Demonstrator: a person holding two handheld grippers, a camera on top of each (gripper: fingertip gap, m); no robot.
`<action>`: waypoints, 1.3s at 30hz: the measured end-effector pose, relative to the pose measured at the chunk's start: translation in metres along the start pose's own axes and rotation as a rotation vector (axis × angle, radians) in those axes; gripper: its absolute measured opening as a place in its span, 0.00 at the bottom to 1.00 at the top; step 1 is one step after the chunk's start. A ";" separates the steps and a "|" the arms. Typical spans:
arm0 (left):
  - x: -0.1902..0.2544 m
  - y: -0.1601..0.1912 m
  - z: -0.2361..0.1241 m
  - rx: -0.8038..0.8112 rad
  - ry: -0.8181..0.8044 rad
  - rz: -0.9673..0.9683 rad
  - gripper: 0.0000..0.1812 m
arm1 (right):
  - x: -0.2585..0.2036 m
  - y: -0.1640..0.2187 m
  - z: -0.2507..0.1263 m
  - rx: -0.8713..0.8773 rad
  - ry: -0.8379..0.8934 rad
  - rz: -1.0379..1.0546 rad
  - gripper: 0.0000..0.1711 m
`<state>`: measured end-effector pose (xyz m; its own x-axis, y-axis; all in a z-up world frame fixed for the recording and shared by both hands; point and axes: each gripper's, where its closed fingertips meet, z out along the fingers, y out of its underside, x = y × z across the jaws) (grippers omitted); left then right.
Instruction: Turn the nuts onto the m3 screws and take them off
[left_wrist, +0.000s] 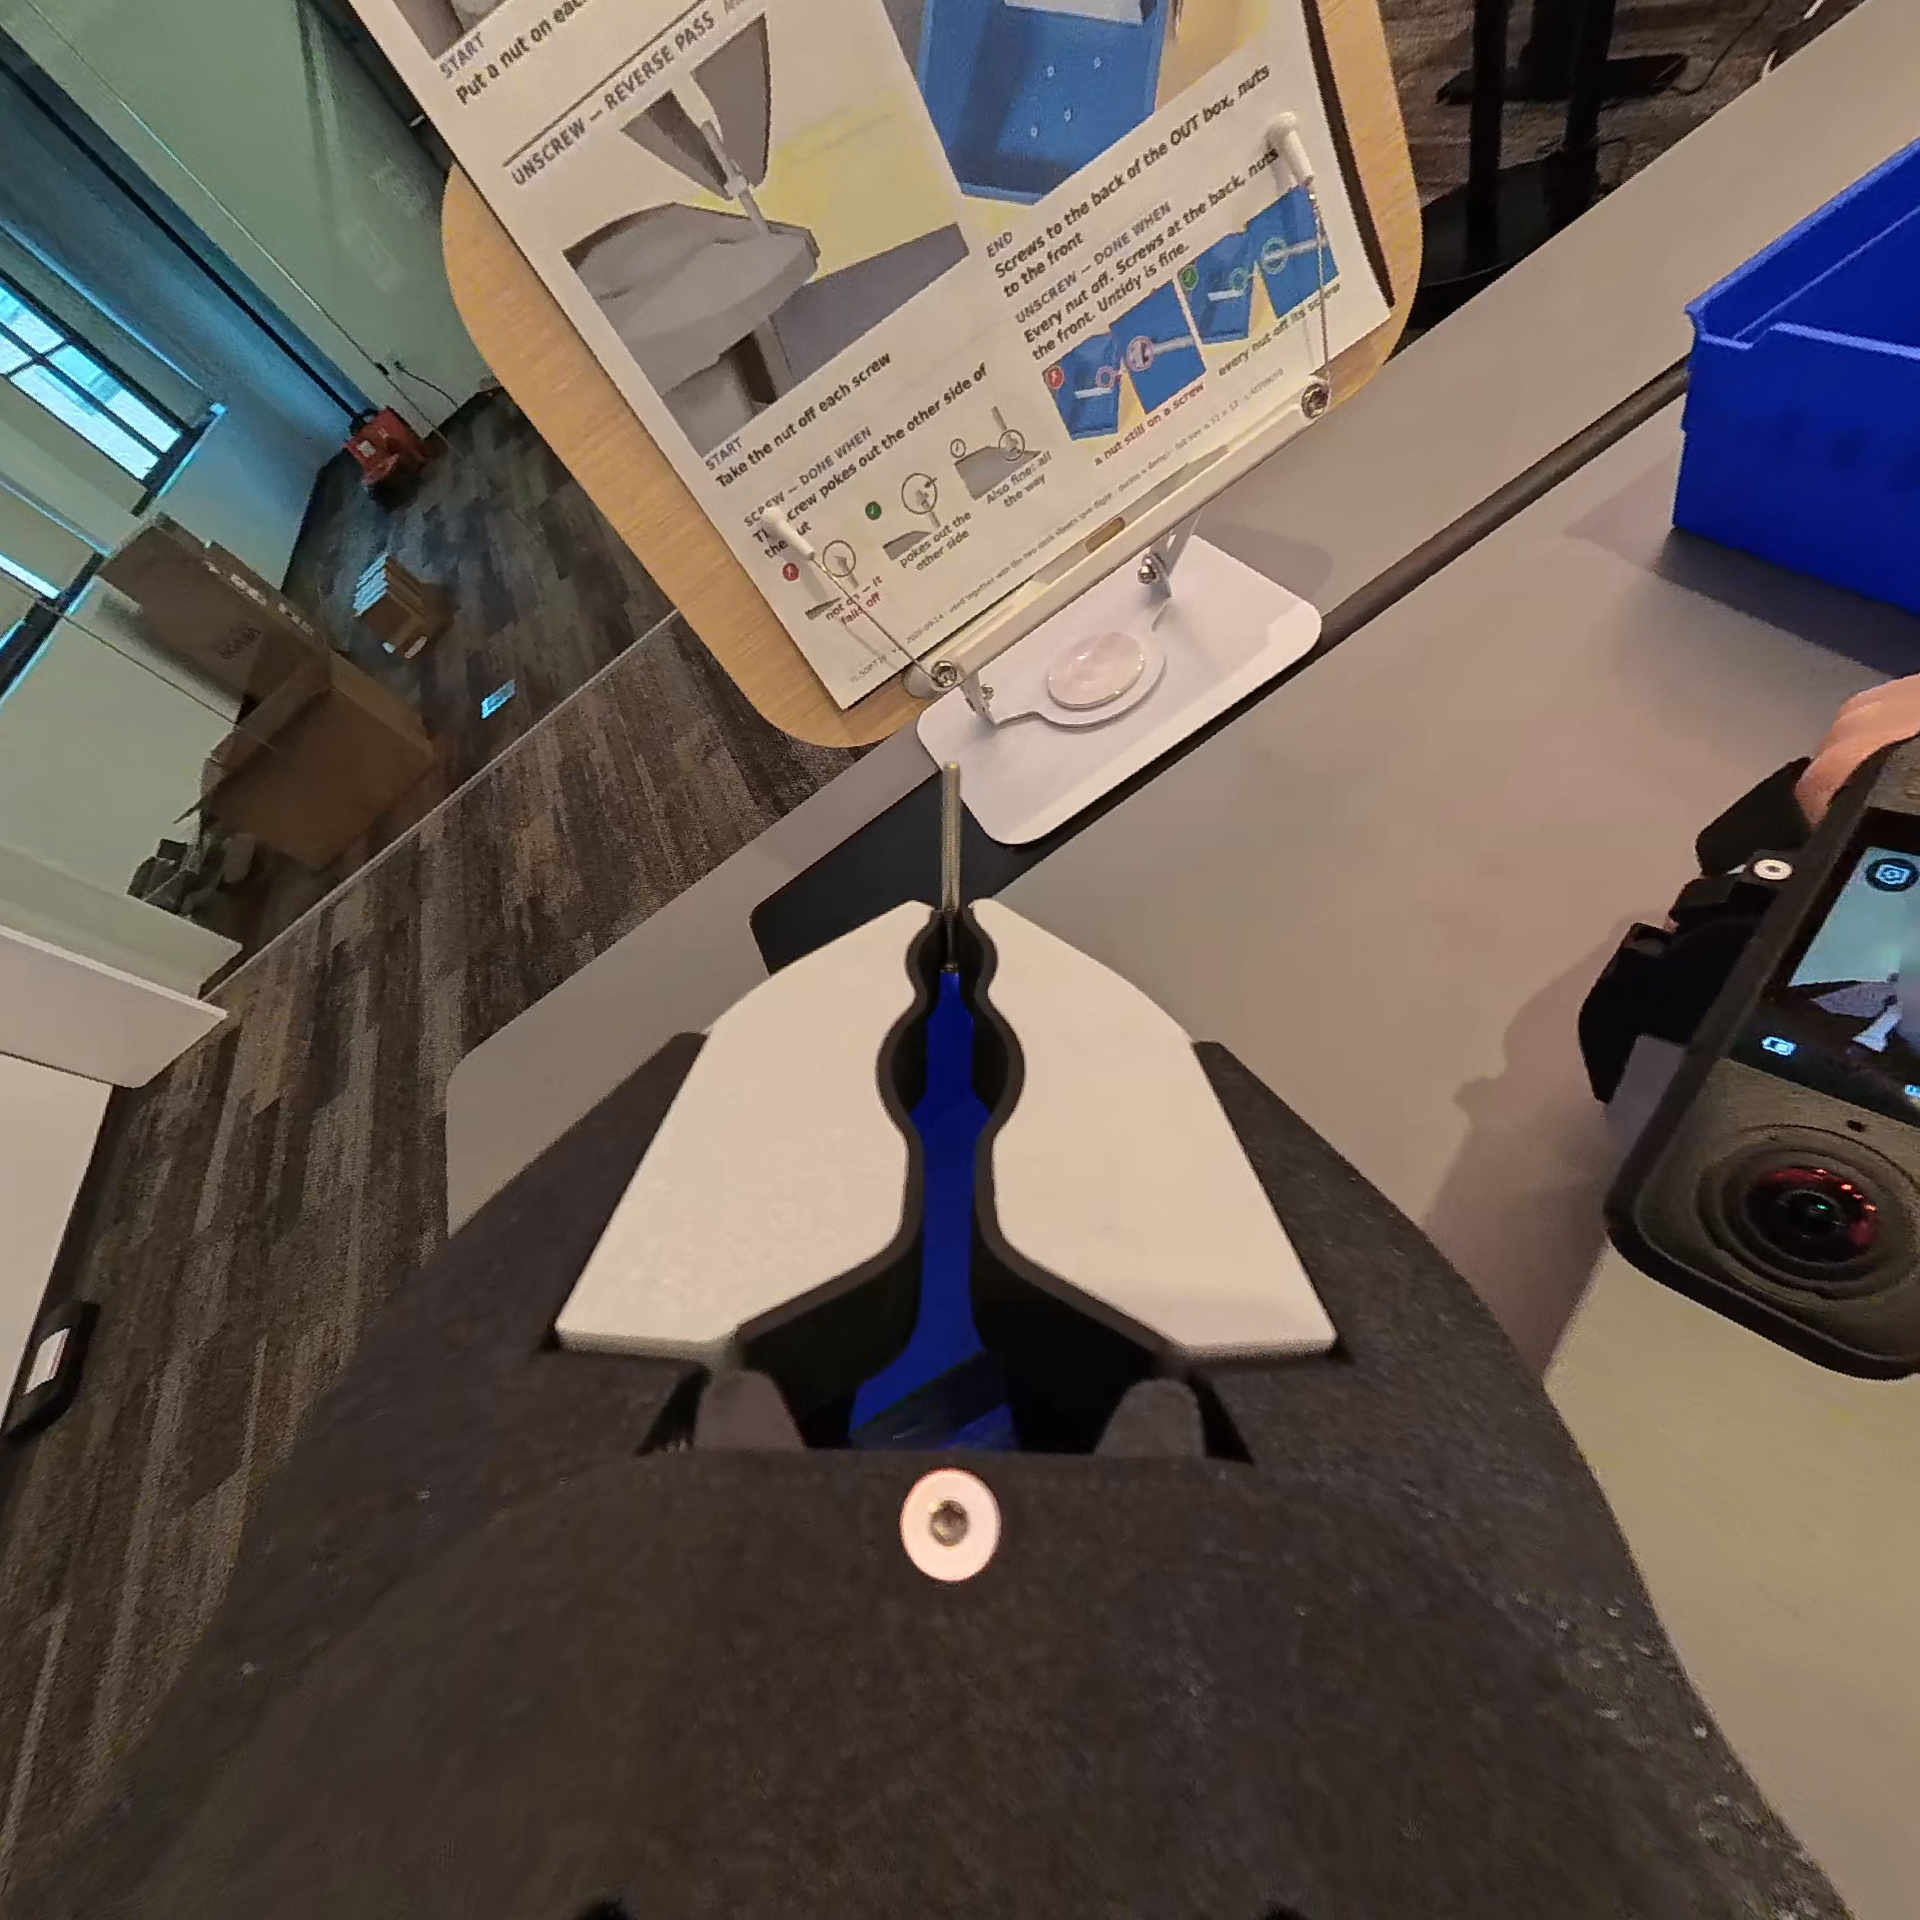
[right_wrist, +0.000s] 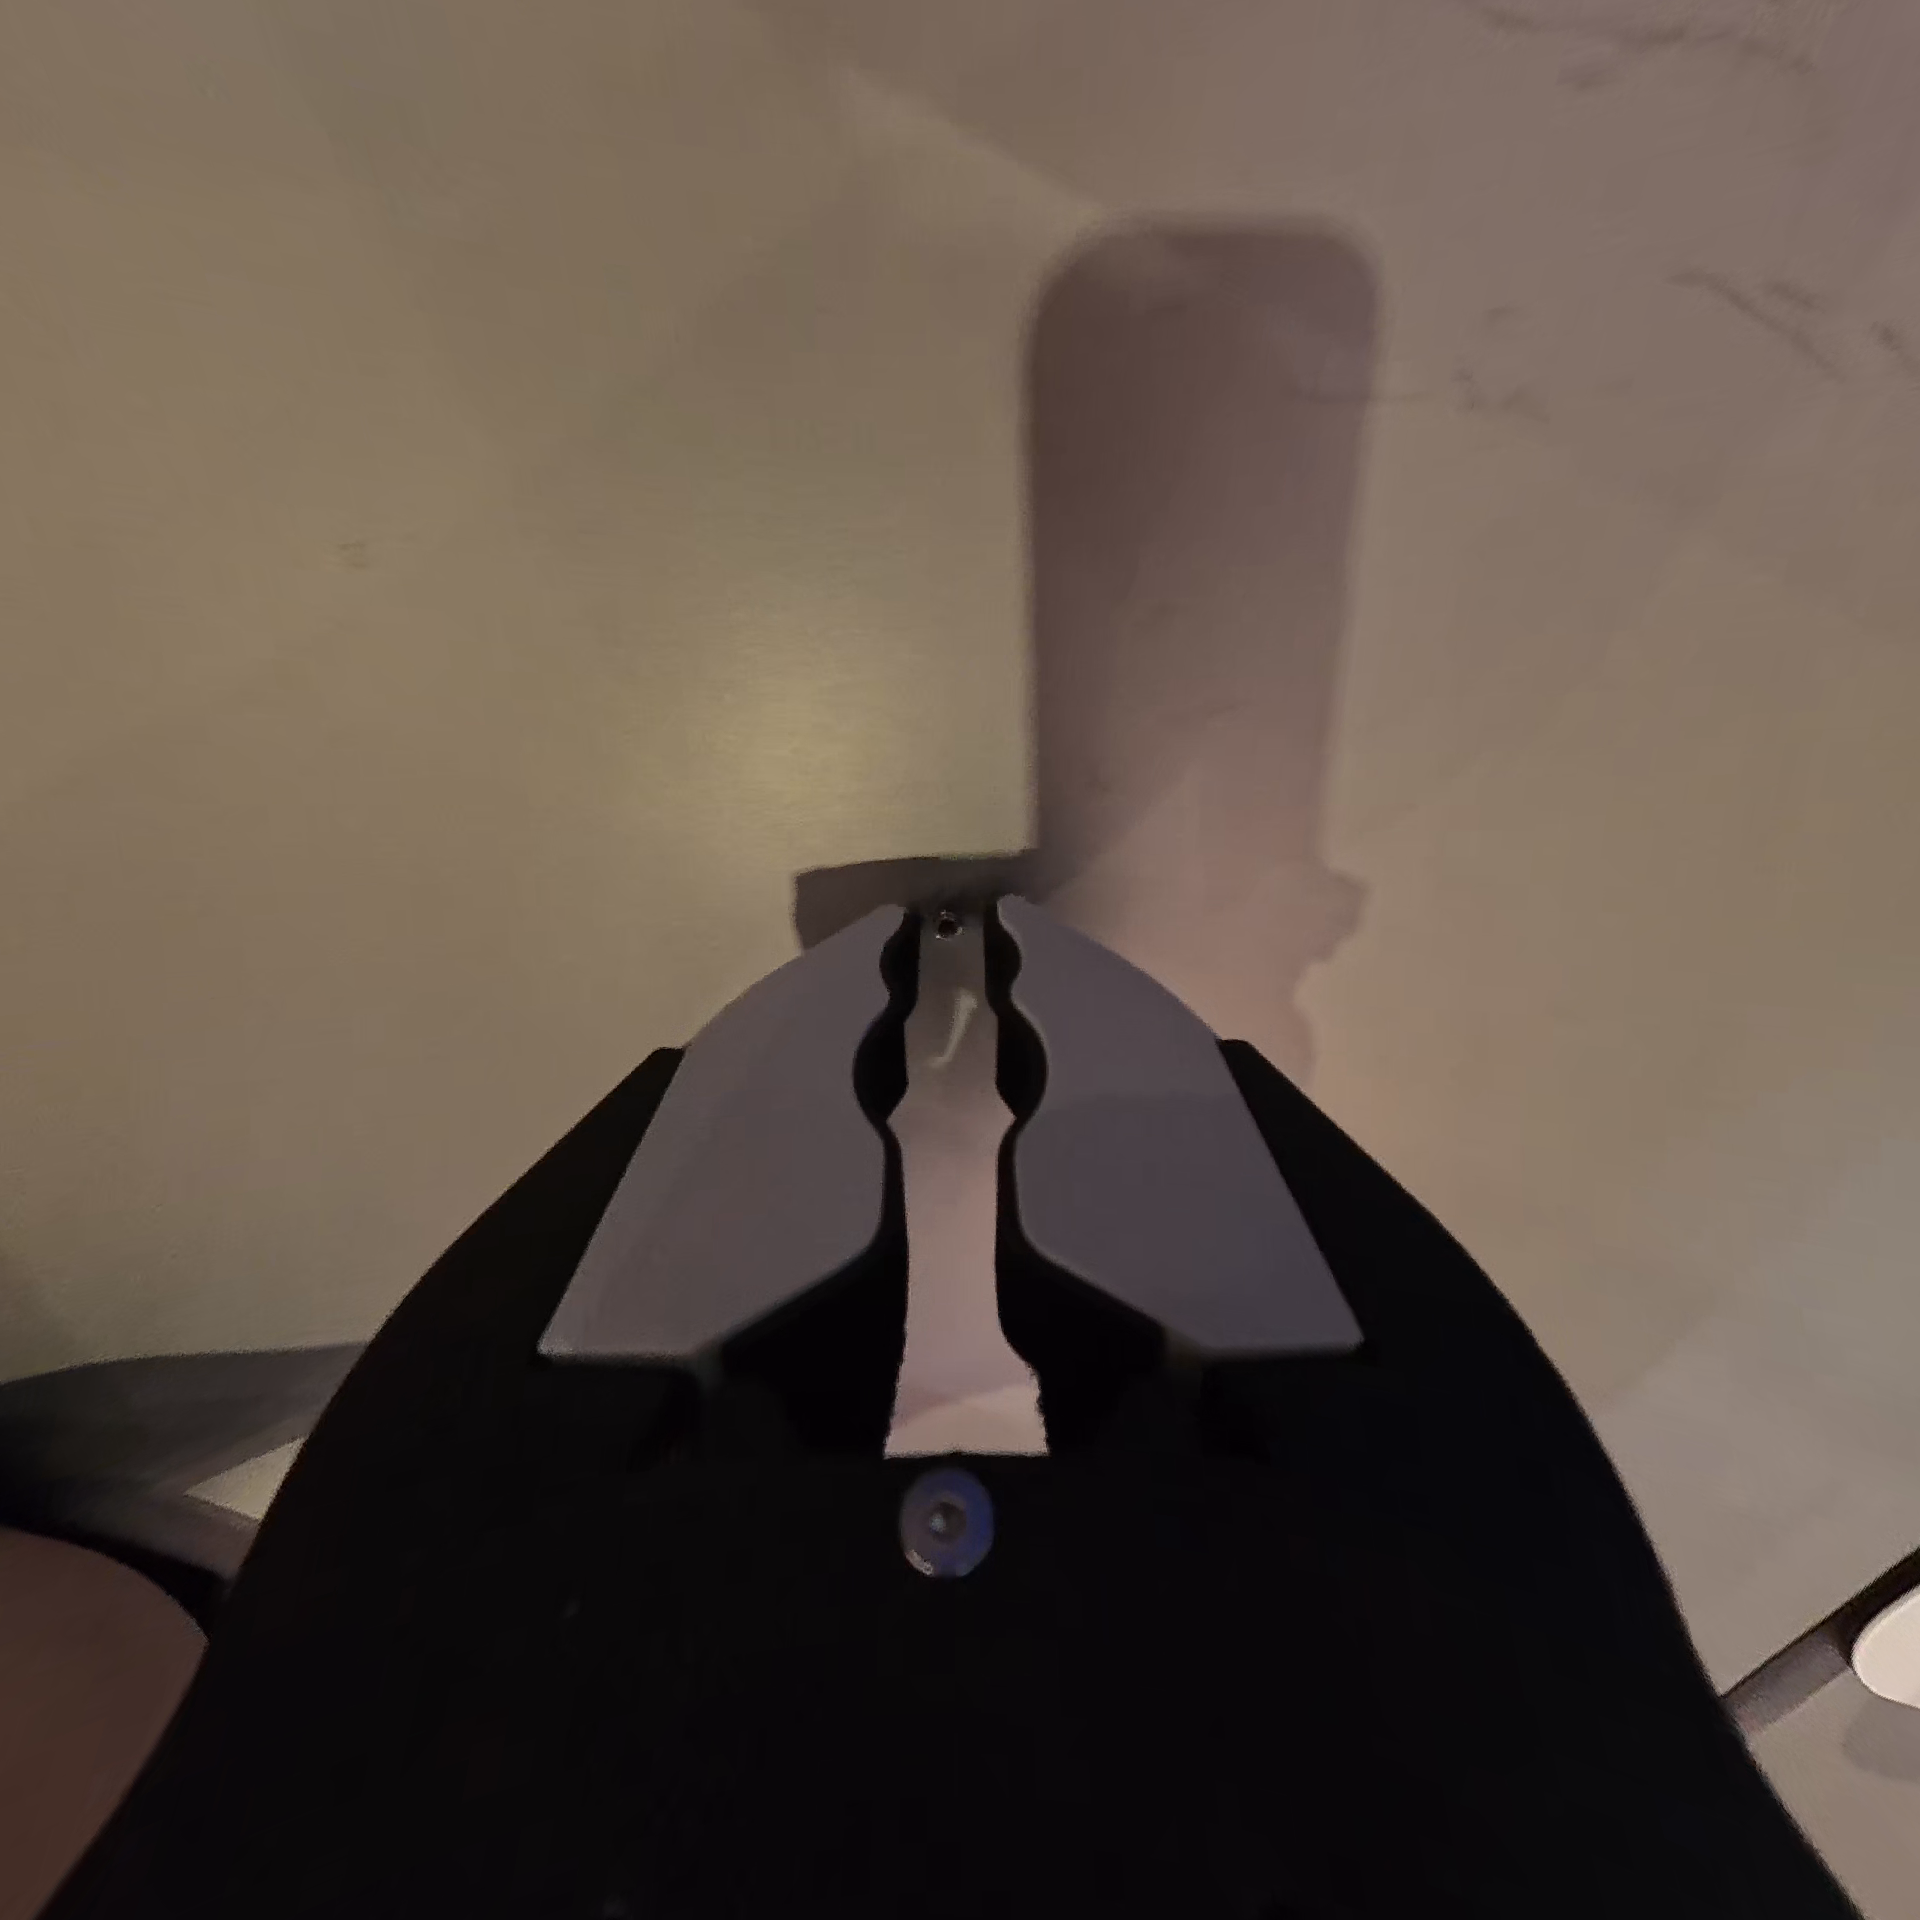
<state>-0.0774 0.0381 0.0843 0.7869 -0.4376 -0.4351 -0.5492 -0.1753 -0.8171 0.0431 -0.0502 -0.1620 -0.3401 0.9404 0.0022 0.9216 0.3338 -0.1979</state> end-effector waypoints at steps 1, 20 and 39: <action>0.000 0.000 0.000 -0.002 -0.002 0.002 0.01 | 0.000 0.000 0.000 0.002 -0.001 -0.002 0.07; 0.007 0.004 0.007 -0.020 0.023 0.013 0.01 | -0.002 0.002 0.001 0.024 -0.004 0.002 0.04; 0.054 0.011 0.026 -0.032 0.287 -0.066 0.01 | -0.028 -0.020 -0.101 0.375 0.130 -0.081 0.04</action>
<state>-0.0335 0.0351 0.0423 0.7122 -0.6548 -0.2529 -0.5115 -0.2374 -0.8258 0.0534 -0.0764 -0.0591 -0.3599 0.9206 0.1519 0.7525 0.3826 -0.5360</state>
